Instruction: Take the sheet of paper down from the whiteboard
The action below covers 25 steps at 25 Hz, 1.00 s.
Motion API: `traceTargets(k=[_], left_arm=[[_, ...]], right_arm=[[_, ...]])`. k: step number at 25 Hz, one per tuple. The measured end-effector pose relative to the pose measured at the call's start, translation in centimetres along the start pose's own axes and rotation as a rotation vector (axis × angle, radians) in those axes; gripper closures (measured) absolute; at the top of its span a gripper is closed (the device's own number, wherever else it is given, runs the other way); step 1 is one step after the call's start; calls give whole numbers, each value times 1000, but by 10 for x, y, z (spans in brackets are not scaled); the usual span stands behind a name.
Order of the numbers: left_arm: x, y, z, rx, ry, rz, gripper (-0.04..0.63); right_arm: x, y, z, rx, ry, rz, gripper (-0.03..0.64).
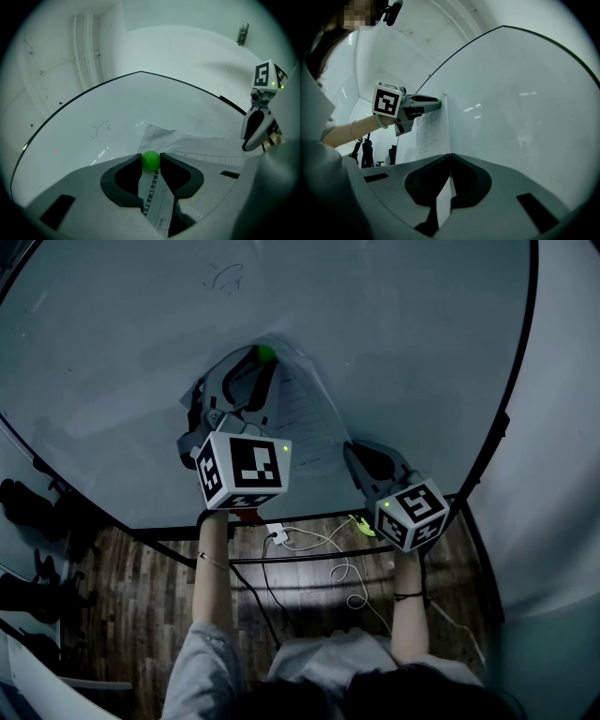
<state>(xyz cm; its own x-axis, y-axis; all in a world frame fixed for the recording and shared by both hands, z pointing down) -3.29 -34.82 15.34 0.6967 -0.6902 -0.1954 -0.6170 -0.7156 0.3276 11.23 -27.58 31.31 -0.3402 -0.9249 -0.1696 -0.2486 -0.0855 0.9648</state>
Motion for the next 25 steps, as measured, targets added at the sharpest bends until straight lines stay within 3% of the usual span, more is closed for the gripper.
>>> traceTargets(k=[25], left_arm=[[1, 2, -1, -10, 1, -6, 483]], right_arm=[[-17, 17, -20, 72, 27, 16, 617]])
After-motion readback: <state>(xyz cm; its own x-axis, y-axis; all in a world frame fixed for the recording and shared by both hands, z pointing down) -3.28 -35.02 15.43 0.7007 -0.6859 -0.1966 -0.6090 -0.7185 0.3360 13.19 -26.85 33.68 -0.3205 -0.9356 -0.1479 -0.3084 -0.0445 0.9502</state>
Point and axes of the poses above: the fingertips, and each gripper's own axes: x forward along the fingers, z to its left, y out of its underside, the point moved 8 cm from there along -x, backward along the fingers, and after that the axes turned 12 degrees about x, right-handed, at the moved point
